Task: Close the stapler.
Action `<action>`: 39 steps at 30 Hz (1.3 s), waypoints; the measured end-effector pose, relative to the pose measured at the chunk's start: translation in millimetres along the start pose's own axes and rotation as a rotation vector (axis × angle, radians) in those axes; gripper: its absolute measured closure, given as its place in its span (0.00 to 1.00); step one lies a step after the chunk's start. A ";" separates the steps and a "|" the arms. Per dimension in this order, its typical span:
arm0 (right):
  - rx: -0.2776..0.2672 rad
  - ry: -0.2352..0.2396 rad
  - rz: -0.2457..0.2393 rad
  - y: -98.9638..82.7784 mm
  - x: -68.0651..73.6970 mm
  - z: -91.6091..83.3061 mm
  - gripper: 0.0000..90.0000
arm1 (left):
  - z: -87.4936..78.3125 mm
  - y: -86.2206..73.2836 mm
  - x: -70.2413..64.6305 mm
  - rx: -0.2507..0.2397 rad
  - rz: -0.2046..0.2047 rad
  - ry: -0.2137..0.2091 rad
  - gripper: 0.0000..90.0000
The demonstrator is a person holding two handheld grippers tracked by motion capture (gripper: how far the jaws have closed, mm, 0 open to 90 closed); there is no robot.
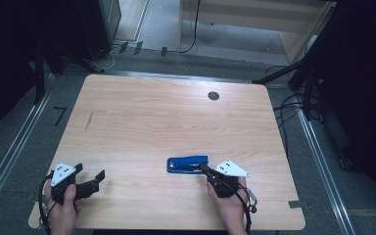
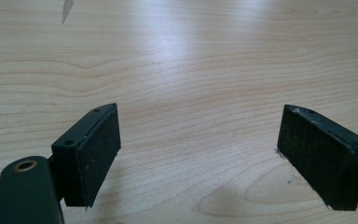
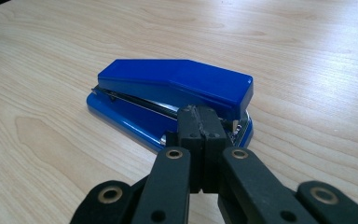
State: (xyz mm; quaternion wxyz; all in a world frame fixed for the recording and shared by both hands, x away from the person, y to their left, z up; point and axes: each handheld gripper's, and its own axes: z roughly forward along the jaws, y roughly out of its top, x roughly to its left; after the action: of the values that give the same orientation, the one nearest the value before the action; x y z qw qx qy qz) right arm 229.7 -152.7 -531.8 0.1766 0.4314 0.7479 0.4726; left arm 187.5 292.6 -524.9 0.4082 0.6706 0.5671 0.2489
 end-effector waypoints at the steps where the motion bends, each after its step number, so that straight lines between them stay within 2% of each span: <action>1: -0.004 0.001 -0.001 -0.1 -0.2 -1.7 1.00 | -0.2 -0.1 0.3 -0.001 0.000 -0.003 0.15; 6: -0.016 0.007 0.003 -1.2 -2.2 -9.3 1.00 | -0.4 -0.2 0.0 -0.003 0.006 -0.008 0.15; 9: -0.015 0.033 0.009 -2.5 -3.8 -13.5 0.99 | -0.4 -0.3 -0.6 -0.002 0.010 -0.009 0.15; 10: -0.018 0.038 0.007 -3.0 -4.4 -14.7 0.90 | -0.4 -0.3 -0.5 -0.002 0.011 -0.010 0.15; 13: -0.041 0.024 -0.004 -4.0 -5.4 -18.0 0.79 | -0.2 -0.2 -0.6 0.002 0.014 -0.014 0.15; 15: -0.067 0.011 -0.023 -4.0 -7.1 -20.2 0.73 | -0.1 -0.2 -0.7 0.003 0.015 -0.014 0.15; 16: -0.079 -0.003 -0.047 -4.1 -7.8 -20.7 0.69 | -0.2 -0.2 -0.8 0.002 0.014 -0.015 0.15; 17: -0.088 -0.015 -0.069 -4.0 -9.3 -21.7 0.67 | -0.2 -0.2 -0.8 0.003 0.014 -0.015 0.15; 19: -0.105 -0.017 -0.072 -3.7 -13.2 -24.7 0.66 | -0.1 -0.2 -0.7 0.003 0.013 -0.015 0.15; 24: -0.108 -0.020 -0.022 -5.2 -23.9 -33.1 0.63 | -0.3 -0.3 -0.6 -0.001 0.014 -0.014 0.15; 29: -0.109 -0.059 0.010 -9.4 -33.7 -45.1 0.49 | 0.0 -0.4 -1.2 0.000 0.015 -0.011 0.15; 39: -0.104 -0.064 0.044 -16.6 -54.0 -69.9 0.27 | -0.6 -0.7 -1.3 -0.003 0.015 -0.006 0.15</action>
State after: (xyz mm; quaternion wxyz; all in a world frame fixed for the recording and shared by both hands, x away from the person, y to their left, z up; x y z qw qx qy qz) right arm 205.3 -238.4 -519.5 0.2124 0.4528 0.7066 0.5006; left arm 186.4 291.5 -525.0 0.4091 0.6750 0.5606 0.2505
